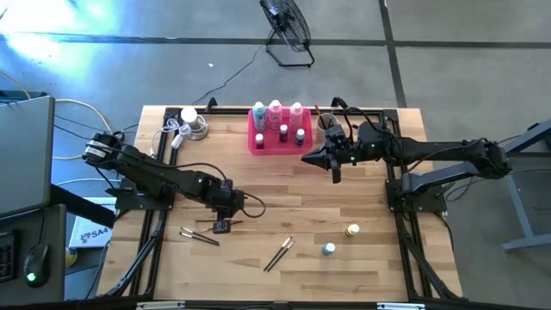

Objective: Pick & Place Paint Supplies
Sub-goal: Put the orange paintbrush into the white cup

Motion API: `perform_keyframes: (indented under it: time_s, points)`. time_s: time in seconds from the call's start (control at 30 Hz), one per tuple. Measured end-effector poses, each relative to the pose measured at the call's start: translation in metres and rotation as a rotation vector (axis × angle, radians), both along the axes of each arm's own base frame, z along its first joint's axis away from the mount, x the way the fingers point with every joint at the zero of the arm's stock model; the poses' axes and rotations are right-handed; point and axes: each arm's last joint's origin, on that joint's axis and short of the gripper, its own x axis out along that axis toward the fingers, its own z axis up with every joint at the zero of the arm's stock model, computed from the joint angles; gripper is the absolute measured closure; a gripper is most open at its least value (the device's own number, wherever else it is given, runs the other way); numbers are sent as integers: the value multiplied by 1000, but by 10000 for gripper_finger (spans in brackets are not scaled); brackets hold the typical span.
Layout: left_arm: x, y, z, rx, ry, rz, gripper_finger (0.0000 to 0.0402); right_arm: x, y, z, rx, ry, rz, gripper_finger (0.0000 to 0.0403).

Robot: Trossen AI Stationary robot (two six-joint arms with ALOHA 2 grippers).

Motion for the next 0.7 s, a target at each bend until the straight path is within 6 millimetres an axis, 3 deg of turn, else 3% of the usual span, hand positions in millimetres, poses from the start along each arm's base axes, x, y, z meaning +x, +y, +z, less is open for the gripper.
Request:
perform_keyframes:
  time_s: [0.17, 0.5, 0.7]
  points:
    - [0, -1, 0, -5, -1, -50, 390, 0, 0, -2, 2, 19, 0, 399]
    - [9, -3, -24, 1, 95, -25, 308, -1, 0, -5, 6, 53, -2, 399]
    - [14, -7, -30, -67, 90, -50, 302, -1, 0, -6, 13, 68, -5, 399]
